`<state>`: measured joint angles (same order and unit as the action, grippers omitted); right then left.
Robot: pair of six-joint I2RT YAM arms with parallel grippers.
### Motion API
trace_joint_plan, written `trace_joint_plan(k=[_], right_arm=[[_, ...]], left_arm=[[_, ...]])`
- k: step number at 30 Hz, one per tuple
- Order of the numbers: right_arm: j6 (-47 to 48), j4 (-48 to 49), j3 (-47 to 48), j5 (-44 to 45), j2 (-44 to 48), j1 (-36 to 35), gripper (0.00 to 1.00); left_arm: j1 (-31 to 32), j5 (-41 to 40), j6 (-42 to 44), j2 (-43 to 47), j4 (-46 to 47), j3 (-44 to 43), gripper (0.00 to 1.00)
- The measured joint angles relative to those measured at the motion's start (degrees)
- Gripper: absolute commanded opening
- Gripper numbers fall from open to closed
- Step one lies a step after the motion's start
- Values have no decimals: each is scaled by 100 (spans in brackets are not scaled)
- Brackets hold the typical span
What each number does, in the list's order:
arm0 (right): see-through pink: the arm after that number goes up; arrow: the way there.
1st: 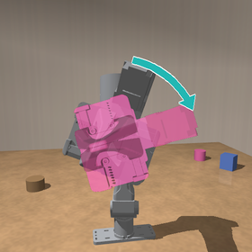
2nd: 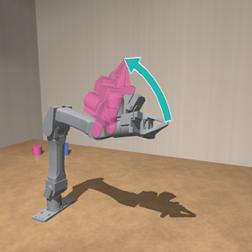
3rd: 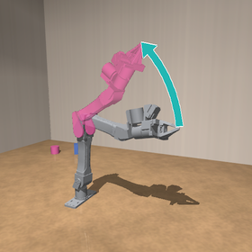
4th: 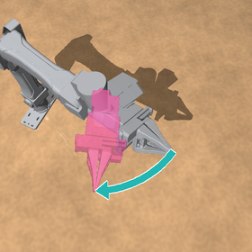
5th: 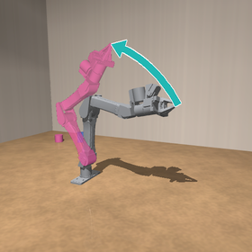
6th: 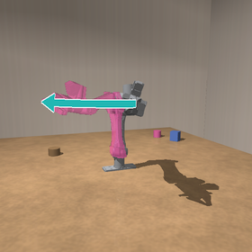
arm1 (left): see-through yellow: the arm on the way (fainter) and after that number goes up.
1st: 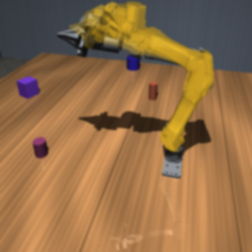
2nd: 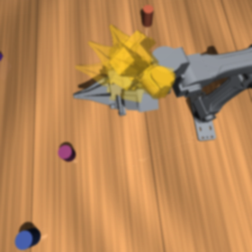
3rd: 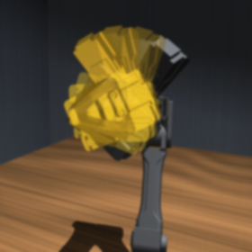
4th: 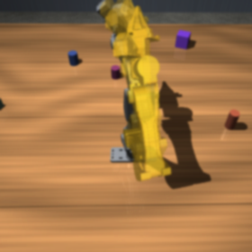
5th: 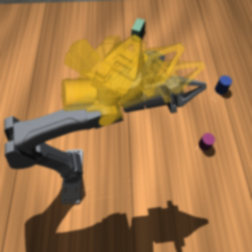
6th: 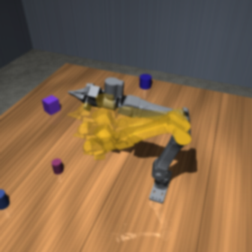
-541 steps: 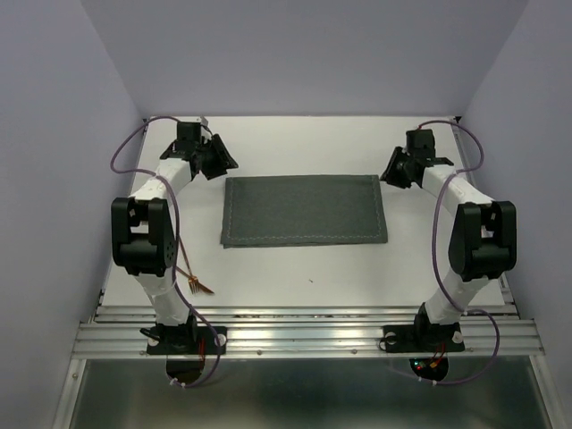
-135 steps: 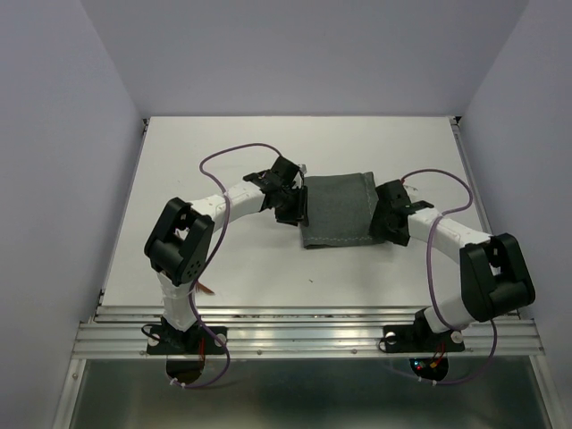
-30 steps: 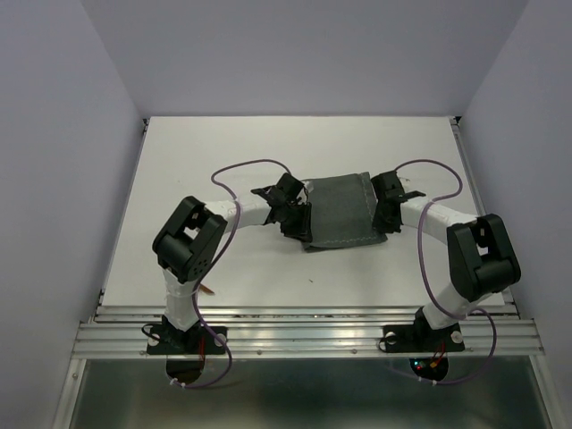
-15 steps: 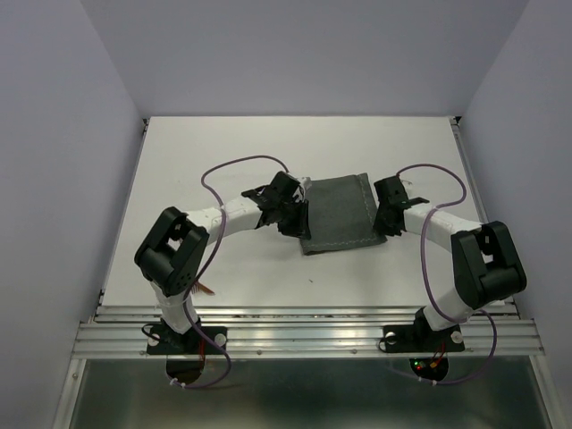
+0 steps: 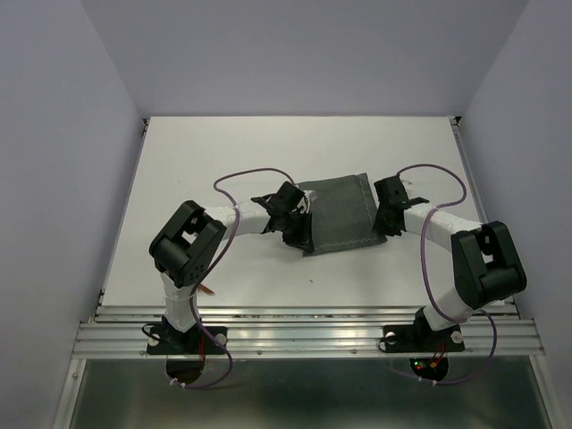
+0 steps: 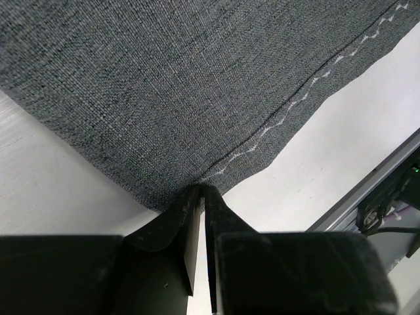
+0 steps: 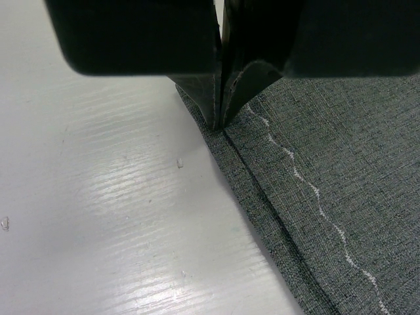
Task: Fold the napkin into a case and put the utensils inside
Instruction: Move the square-folded napkin to the center of the board.
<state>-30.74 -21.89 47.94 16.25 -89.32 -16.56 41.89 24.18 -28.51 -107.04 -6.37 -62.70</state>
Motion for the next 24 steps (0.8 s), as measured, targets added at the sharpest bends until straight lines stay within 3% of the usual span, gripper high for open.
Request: trace_joint_plan(k=[11,17,24], right_arm=[[-208,-76,-542,-470,623,-66,1],[-516,-426,-798,-730,1196,-304,13],[-503,-796,133,-258,1298,-304,17]], left_arm=[[7,-216,129,297,-28,308,21],[7,-483,271,820,-643,601,23],[-70,-796,560,835,-1397,-459,25]])
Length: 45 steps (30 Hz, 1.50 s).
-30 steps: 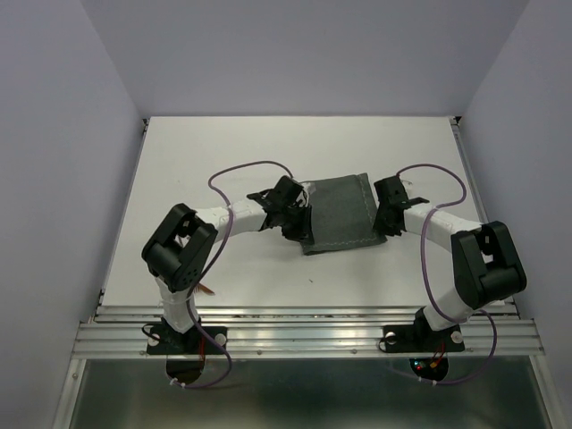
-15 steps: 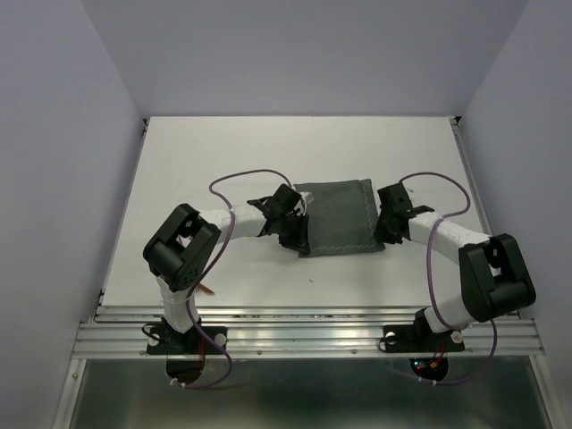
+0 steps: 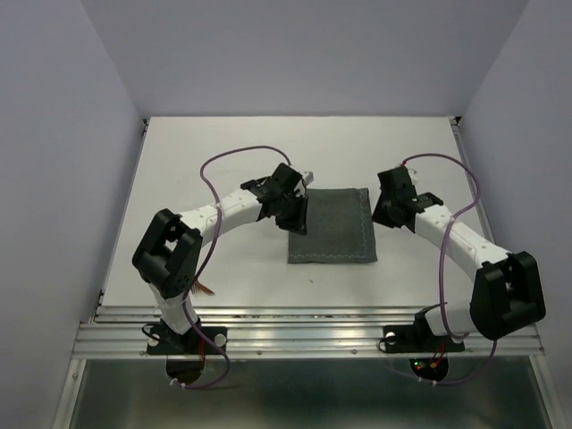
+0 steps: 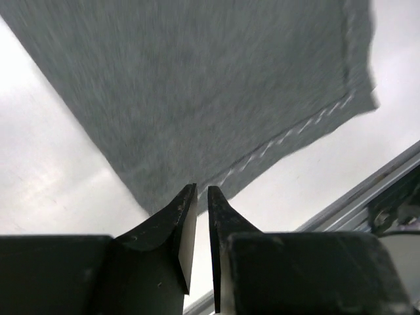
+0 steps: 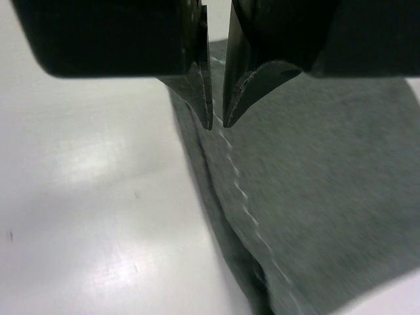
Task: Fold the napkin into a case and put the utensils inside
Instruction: Move the square-folded napkin to the center of the board, then pick up the top corner of the square-folded napkin from the center of the board.
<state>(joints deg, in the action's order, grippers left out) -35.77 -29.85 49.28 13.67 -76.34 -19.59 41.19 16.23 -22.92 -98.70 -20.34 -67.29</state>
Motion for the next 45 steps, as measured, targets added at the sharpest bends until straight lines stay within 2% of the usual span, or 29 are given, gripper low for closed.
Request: trace_joint_plan(k=[5,12,19,28,33,36,37,39,45], right_arm=[[225,175,1364,221,-946,2,14],[553,356,2496,197,-2400,42,12],[664,374,2905,201,-3121,197,11],[708,527,3099,337,-3845,367,8],[761,592,3152,352,-3888,367,10],[802,573,3134,310,-3818,367,33],[809,562,3110,286,-3751,367,34],[844,542,2968,245,-3440,367,34],[673,356,2164,22,-1681,367,38]], left_arm=[[-435,-15,186,-566,37,-1340,25],[-1014,-66,361,-1799,-17,-2566,25],[-1054,-52,424,-2691,-188,-3117,25],[-1054,-37,466,-2990,-243,-3303,25],[-1054,-15,481,-2990,-245,-3300,25],[-1054,-2,509,-2903,-260,-3211,26],[-1054,-2,516,-2852,-267,-3161,26],[-1054,-28,535,-2653,-330,-3025,26],[-1054,-332,540,-1541,-466,-2592,28]])
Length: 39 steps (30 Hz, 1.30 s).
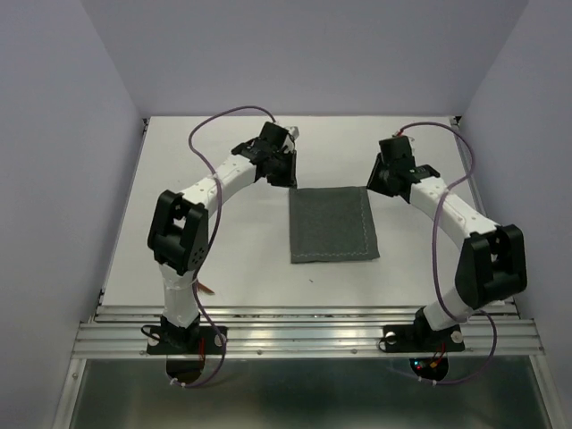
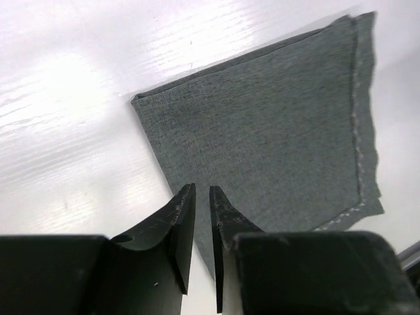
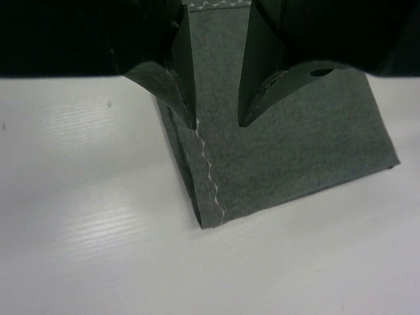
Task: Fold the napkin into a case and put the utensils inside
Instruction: Pick up the top corner of the square-folded napkin from the center of the board.
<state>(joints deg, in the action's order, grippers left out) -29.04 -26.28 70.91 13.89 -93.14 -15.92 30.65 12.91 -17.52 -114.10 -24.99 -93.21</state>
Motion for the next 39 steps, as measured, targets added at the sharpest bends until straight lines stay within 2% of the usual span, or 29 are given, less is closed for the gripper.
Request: trace_joint_plan(k=[3,7,13,19,31,33,36,37,39], right_arm=[[-223,-48,-723,-278,811,0,38],[-605,-334,-1821,-608,1537,-35,45],[-1078,-772,-2804,-911,2302,-66,47],[-1261,-713,-3235,-1266,2284,-105,46],[-1283,-417,-3246,-1589,1847,-105,41],[-1283,-389,-3244,-1593,1810,-105,36],[-1290,-358,-3239,-1593,1790,-105,22],[-1296,-352,-3235,-1593,1790,-105,14],[-1309,-354,-3217,-1593,1790,-105,8]], left_arm=[[0,-107,7,662,35,210,30],[-2,-133,13,1429,184,691,32],[-2,-142,7,1670,232,1281,33],[-4,-144,-20,1720,90,1762,33],[-4,-131,-37,1794,72,1808,33],[-4,-129,-37,1794,72,1808,33],[-4,-116,-35,1794,72,1808,33],[-4,-114,-35,1794,72,1808,33],[-4,-109,-35,1794,72,1808,33]])
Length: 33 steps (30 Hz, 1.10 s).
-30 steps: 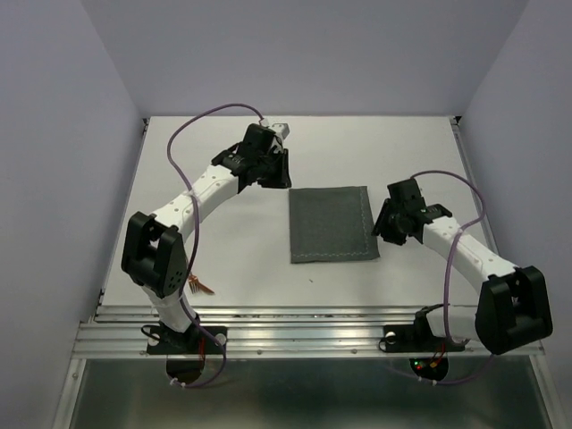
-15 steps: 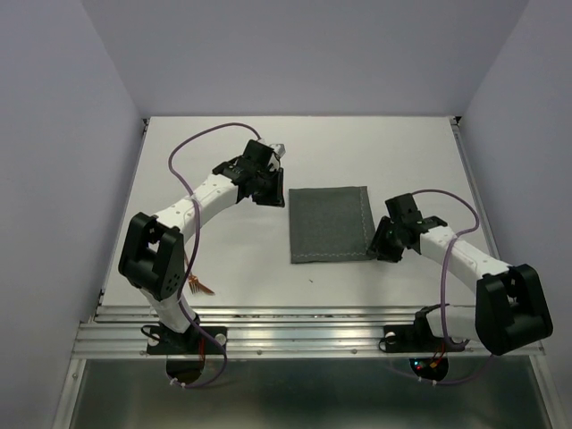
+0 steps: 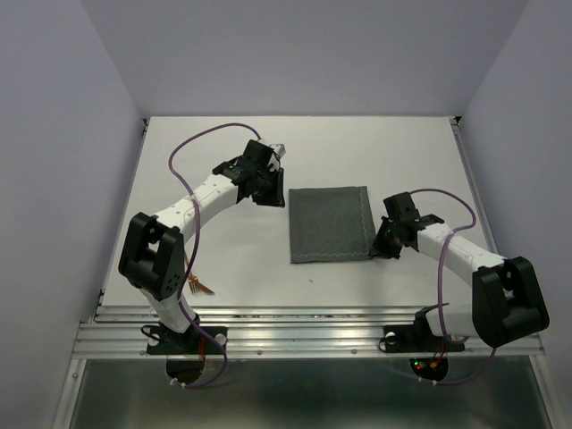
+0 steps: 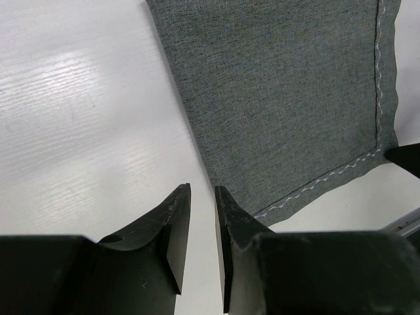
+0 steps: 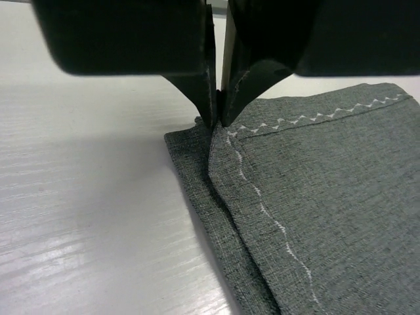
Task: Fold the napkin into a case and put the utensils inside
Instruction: Pick up the top corner of the square-folded napkin from the center of the board, then fold the top corner of the square-folded napkin at the center of the board.
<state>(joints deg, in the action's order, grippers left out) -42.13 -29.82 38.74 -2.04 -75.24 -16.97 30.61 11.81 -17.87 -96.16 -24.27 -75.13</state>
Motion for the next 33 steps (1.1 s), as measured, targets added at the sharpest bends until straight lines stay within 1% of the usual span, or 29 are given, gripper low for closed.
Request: trace_joint_plan(k=[1,4,12,14,20,26,33], right_arm=[[-4,-7,22,0,0,0,4],[-9,-17,118,0,0,-26,1],[11,44,903,-17,-264,-328,1],[35,83,1167,-28,-476,-391,1],[192,293,2157,-120,-1585,-557,1],[225,564,2933,-138,-2369,-874,1],[205,831,3648,-153,-3077,-977,1]], left_arm=[[0,0,0,0,0,0,33],[0,-2,0,0,0,0,33],[0,-61,-7,0,-4,0,34],[0,-83,-22,0,-7,0,34],[0,-179,-72,0,-35,0,33],[0,-267,-111,0,-92,0,33],[0,-284,-149,0,-92,24,33]])
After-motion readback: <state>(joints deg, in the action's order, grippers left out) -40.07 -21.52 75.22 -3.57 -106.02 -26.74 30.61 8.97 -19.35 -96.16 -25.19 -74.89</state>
